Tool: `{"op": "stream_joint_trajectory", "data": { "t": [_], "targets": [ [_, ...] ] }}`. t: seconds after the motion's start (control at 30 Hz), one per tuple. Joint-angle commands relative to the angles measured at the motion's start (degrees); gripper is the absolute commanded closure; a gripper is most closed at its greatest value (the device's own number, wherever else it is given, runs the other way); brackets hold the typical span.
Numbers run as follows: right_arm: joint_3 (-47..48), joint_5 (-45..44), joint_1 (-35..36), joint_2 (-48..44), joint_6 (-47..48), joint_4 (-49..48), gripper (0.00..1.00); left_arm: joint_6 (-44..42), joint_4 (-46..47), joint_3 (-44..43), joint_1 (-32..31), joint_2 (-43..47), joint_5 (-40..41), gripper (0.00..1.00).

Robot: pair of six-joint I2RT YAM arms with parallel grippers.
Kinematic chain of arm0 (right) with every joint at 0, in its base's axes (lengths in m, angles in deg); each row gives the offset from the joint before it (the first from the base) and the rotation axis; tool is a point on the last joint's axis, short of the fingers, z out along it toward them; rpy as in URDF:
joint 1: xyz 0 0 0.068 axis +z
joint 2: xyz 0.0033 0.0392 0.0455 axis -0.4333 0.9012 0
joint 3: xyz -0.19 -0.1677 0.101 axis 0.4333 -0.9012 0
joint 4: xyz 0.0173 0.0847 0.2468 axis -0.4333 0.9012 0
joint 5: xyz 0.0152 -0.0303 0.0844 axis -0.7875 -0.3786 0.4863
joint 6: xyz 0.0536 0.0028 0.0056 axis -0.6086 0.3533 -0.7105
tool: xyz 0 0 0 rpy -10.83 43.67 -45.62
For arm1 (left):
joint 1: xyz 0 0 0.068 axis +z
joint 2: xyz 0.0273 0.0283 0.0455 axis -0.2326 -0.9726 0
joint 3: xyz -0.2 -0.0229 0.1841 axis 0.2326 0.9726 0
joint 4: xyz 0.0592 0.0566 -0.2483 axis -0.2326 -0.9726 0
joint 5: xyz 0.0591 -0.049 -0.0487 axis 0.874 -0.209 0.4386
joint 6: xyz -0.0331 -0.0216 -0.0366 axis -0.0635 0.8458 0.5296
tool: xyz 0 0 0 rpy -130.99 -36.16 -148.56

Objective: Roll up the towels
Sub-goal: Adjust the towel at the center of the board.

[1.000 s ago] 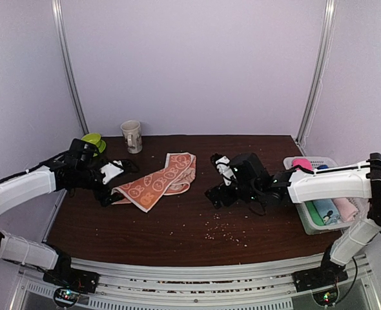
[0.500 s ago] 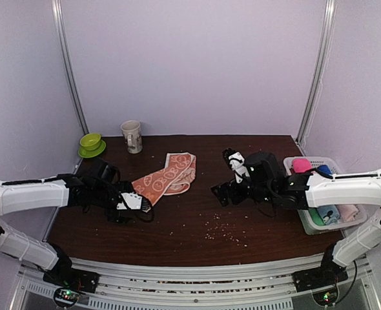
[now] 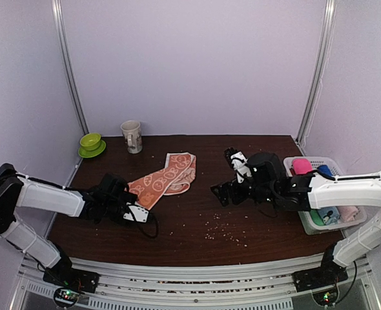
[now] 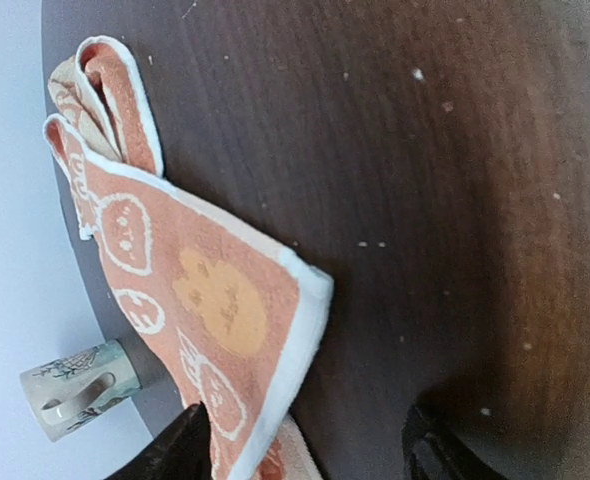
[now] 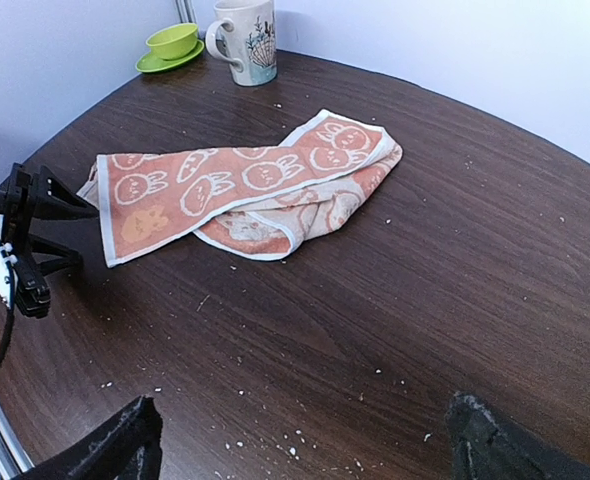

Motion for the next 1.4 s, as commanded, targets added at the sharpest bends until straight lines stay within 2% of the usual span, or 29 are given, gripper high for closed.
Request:
{"op": "stream_joint_trajectory", "data": {
  "t": [0.0,0.17,0.57,1.03,1.13,1.33,1.37],
  "targets": [
    [-1.1,0.4,0.4,-2.0,-0.7,-1.5,0.0,-3.4,11.2,1.6,-1.0,-3.6,4.5,0.34],
    [-1.9,0.4,0.4,-3.4,-0.8,-1.7,0.0,-6.2,16.6,3.0,-2.2,-7.2,7.2,0.36],
    [-2.7,0.1,0.5,-4.7,-0.8,-1.8,0.0,-5.3,17.5,1.9,-4.3,-9.8,3.3,0.38],
    [-2.8,-0.5,0.4,-4.9,-0.4,-1.5,0.0,-2.2,23.4,2.9,-5.4,-13.4,2.3,0.5],
    [-2.7,-0.5,0.5,-4.8,-0.3,-1.4,0.0,-1.7,23.9,2.8,-5.8,-14.4,2.5,0.61],
    [-2.4,-1.1,0.4,-4.1,0.3,-1.5,0.0,0.6,20.2,1.1,-5.9,-14.9,1.2,1.0],
    [-2.2,-1.2,0.4,-3.7,0.6,-1.5,0.0,1.1,19.0,0.7,-5.9,-14.5,0.8,1.0]
  ]
}}
